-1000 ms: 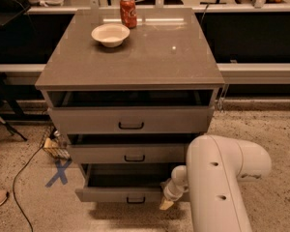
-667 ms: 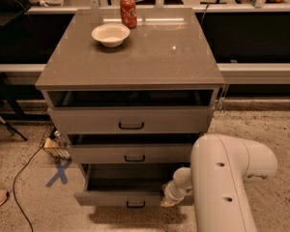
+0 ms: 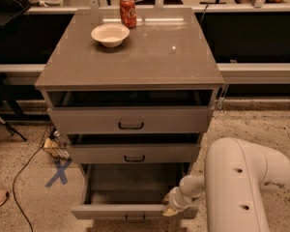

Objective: Open bottom drawer

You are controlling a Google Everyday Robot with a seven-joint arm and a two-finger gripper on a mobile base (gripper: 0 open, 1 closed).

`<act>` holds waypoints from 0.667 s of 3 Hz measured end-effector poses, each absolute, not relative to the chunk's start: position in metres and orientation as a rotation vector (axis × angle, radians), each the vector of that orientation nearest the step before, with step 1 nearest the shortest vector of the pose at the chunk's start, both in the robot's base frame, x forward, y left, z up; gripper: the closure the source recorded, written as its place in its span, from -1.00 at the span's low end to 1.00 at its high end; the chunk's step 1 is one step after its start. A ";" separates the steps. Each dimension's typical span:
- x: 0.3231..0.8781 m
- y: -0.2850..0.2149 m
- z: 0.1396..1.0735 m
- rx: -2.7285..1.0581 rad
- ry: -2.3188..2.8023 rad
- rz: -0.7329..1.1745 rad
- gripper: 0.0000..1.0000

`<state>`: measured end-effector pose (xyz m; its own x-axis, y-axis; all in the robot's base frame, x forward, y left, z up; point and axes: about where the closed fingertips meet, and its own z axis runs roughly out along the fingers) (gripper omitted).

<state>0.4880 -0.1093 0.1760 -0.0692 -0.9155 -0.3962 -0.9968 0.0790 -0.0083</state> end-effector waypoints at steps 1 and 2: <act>0.487 -0.110 0.175 -1.911 2.065 0.388 1.00; 0.465 -0.119 0.165 -1.887 2.092 0.412 1.00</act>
Offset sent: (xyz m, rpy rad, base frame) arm -0.0976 -0.0462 -0.0459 0.0343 0.0906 -0.0973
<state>0.4650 -0.1191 0.1647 -0.0974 -0.9108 -0.4012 -0.9949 0.0995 0.0156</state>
